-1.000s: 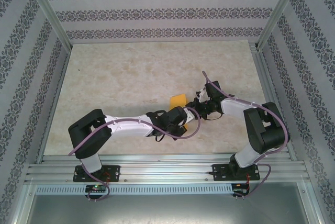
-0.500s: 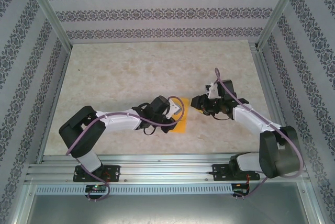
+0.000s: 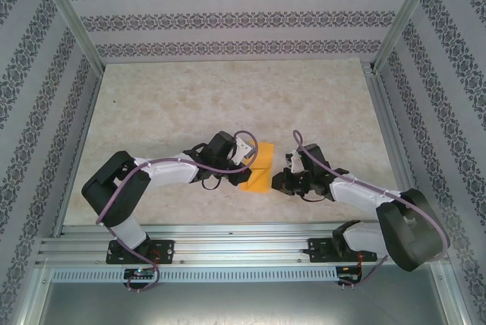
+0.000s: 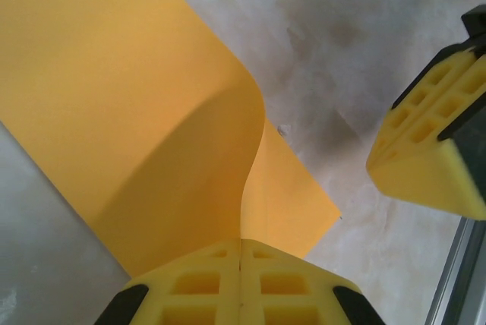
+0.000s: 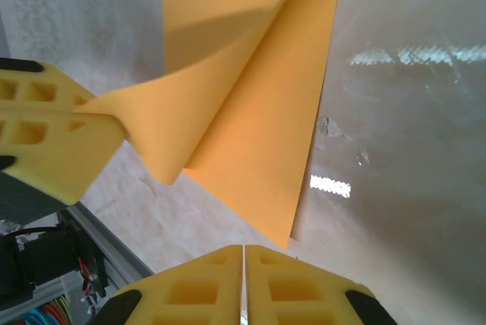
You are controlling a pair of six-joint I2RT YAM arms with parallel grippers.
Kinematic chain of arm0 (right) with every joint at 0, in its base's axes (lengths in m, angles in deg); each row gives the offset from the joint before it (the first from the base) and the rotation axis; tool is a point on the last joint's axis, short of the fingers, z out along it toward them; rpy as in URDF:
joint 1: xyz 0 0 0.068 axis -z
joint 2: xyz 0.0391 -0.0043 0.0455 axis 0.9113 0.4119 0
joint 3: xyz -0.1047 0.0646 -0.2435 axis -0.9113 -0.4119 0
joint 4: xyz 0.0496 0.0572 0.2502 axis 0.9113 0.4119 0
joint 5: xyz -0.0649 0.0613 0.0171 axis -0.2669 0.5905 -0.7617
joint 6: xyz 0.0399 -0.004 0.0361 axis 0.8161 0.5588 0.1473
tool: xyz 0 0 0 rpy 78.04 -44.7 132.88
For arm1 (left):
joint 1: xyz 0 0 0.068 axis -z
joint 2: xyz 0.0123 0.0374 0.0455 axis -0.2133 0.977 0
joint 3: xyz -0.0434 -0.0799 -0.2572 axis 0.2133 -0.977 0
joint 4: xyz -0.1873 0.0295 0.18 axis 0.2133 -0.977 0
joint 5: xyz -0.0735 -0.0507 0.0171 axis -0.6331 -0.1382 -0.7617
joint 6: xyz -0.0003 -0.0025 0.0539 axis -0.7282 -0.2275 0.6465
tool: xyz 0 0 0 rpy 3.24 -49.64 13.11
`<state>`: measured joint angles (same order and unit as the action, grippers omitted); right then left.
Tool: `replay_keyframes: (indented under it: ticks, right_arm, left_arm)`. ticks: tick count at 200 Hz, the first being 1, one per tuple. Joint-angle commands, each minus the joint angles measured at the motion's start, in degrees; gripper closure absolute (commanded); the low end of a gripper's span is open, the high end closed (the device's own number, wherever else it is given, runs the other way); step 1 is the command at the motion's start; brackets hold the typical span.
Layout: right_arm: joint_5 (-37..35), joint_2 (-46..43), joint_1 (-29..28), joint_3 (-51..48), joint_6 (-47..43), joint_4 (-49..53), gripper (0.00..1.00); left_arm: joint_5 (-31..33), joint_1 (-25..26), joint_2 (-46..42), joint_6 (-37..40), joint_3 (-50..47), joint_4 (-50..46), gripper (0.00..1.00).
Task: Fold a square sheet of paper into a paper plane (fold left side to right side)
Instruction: Fold the triangle a second time at the center of the table.
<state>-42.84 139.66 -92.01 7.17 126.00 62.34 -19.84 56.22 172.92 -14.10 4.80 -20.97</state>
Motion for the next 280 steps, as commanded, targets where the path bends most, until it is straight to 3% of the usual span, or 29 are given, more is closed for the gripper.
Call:
replay_keyframes:
  ticks: [1,50,114,280]
  right_arm:
    - [-3.07,2.87,-2.12,0.32,2.26,-5.92,0.9]
    - [-5.3,8.46,-5.17,2.17,3.18,-8.06,0.9]
    - [-11.1,10.93,-5.67,5.05,-1.81,4.06,0.91]
    - [-11.96,15.0,-7.04,6.62,-4.06,6.72,0.9]
  left_arm:
    - [-1.67,-1.26,0.31,-0.35,0.05,2.08,1.0]
    - [-1.76,-2.2,1.28,0.73,0.95,1.11,1.0]
    - [-1.33,-3.82,3.23,2.23,2.54,-0.26,0.99]
    - [0.65,-5.62,6.79,3.55,5.39,-1.64,0.99]
